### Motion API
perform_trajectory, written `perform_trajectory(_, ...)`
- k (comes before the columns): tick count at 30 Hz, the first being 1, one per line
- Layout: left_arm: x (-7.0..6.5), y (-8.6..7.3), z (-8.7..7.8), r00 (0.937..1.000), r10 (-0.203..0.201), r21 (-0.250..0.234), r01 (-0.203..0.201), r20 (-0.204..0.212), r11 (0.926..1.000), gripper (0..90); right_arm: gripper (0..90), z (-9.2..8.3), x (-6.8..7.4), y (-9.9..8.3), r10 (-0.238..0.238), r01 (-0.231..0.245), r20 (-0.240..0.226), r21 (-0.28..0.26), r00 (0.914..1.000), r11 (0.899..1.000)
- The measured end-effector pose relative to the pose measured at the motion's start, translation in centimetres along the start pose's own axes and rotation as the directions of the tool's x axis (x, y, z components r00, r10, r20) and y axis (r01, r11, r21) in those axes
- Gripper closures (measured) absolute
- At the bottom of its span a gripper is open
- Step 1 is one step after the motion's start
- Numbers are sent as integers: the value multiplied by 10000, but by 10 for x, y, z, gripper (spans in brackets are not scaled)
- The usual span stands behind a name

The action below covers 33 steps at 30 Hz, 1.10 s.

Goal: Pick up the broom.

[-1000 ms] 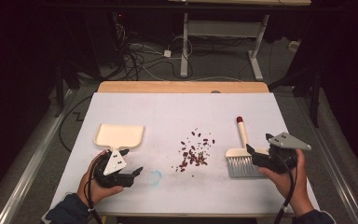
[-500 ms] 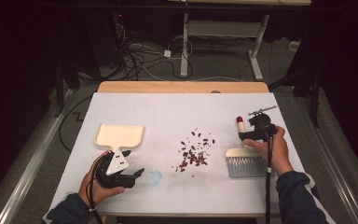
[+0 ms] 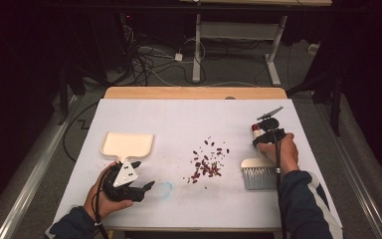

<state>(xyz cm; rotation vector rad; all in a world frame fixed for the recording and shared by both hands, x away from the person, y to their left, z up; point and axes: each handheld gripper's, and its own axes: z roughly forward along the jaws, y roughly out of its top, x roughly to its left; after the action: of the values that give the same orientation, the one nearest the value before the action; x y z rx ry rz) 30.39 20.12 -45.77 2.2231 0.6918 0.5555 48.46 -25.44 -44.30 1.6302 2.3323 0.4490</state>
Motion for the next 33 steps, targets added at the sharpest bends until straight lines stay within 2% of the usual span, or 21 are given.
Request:
perform_trajectory(12,-2,1,4,9997,163,192,-166,160,9997,222,668,0,1,-1,214,-213,81,-136,9997,9997)
perform_trajectory(17,-1,0,4,9998,125,211,-129,166,9997,222,680,0,1,-2,176,-176,-23,-384,9998,9991)
perform_trajectory(19,-1,0,3,9998,101,189,-104,152,9998,222,689,0,0,-3,181,-189,-153,-521,9997,9985)
perform_trajectory(20,-1,0,3,9999,75,174,-77,153,9998,222,699,0,-2,-8,246,-296,-530,-965,9983,9949)
perform_trajectory(21,0,-1,2,9999,50,170,-52,137,9998,222,699,0,-2,-8,246,-296,-530,-965,9983,9949)
perform_trajectory(23,0,-1,2,10000,-5,181,4,99,9998,222,700,-3,-5,-15,268,-385,-727,-1638,9970,9857)
perform_trajectory(25,1,-2,2,10000,-13,211,12,46,9998,222,702,-8,-5,-20,181,-309,-615,-2133,9979,9765)
perform_trajectory(27,1,-1,1,10000,-38,205,38,4,9998,222,704,-16,-6,-26,120,-266,-557,-2687,9984,9628)
perform_trajectory(29,0,-1,0,10000,-50,189,50,-15,9998,222,704,-26,-7,-32,145,-380,-727,-3331,9972,9421)
perform_trajectory(31,0,-1,0,10000,-33,165,34,-57,9999,222,705,-36,-10,-40,134,-453,-827,-3972,9965,9166)
perform_trajectory(32,0,-1,-1,10000,-51,142,52,-60,9999,222,704,-41,-10,-43,71,-487,-981,-4286,9952,9022)
perform_trajectory(33,0,-1,-1,9999,-92,96,93,-63,9999,222,704,-46,-11,-47,-235,-383,-1248,-4703,9919,8817)
